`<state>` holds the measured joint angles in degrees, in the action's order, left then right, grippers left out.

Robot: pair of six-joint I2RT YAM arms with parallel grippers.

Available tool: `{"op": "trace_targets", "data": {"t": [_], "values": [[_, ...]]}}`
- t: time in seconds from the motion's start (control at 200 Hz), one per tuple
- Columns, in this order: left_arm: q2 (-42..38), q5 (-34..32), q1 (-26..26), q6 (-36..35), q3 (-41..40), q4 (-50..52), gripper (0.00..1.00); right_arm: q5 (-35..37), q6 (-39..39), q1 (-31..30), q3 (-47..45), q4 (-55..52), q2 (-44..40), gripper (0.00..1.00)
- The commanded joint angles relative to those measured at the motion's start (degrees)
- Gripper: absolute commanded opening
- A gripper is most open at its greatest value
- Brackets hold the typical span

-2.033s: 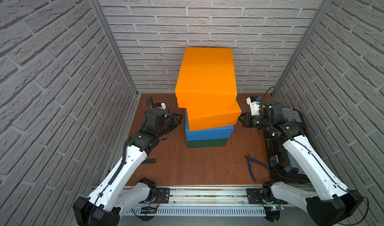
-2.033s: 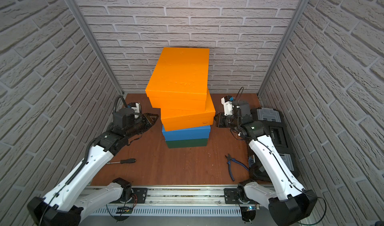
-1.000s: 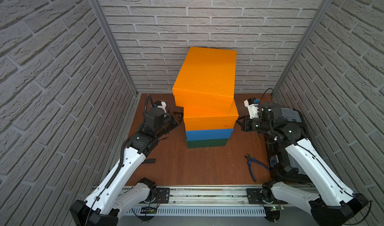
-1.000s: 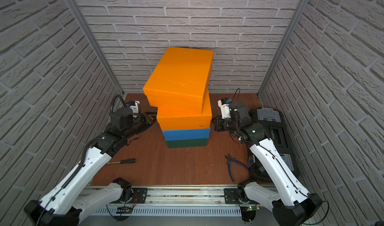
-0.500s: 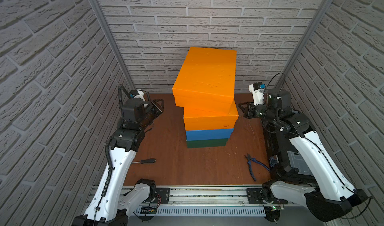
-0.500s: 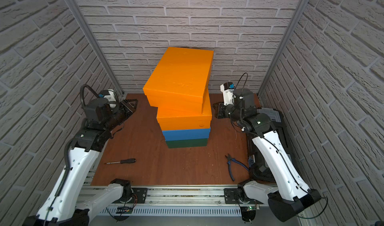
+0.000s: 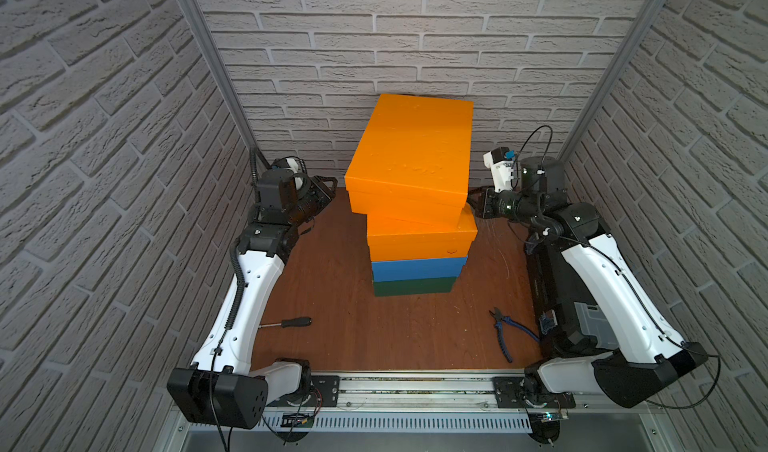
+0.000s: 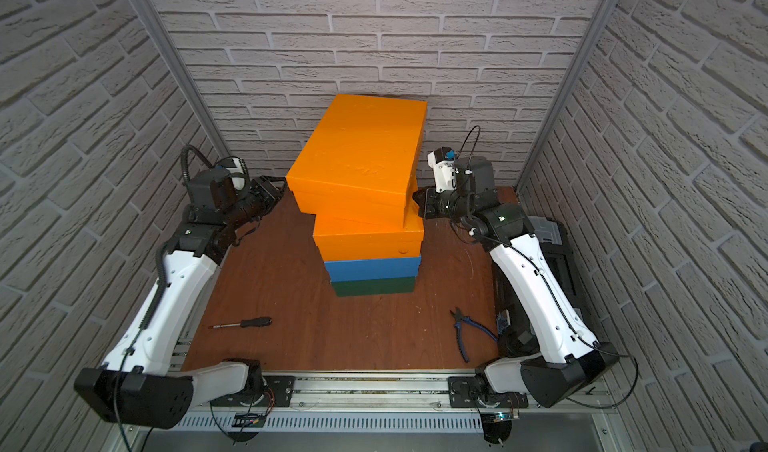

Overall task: Stack the shoeboxes
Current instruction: Adjust the shoebox.

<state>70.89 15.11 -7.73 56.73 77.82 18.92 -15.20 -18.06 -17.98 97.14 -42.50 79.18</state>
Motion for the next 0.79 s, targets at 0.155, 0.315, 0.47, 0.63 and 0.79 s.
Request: {"op": "trace_targets", "data": {"t": [0.155,0.315,0.47,0.63,0.79], "values": [[-0.2,0.9,-4.1,0.6,2.7,-5.8,0.42,-2.3,-0.2,0.2,3.0,3.7,1.9,0.09],[-1.2,-0.3,-6.1,0.4,2.3,-5.8,0.42,-3.2,-0.4,0.2,3.8,3.9,2.8,0.1],[-2.1,-0.9,-7.4,0.6,1.9,-5.9,0.42,-3.4,-0.4,0.2,4.0,4.0,3.2,0.11],[-3.0,-1.4,-8.7,0.4,1.7,-5.8,0.41,-3.4,-0.4,0.2,4.4,4.1,3.5,0.11],[-3.8,-2.3,-10.1,0.0,1.4,-5.4,0.41,-3.2,-0.4,0.2,4.7,4.0,3.3,0.11]]}}
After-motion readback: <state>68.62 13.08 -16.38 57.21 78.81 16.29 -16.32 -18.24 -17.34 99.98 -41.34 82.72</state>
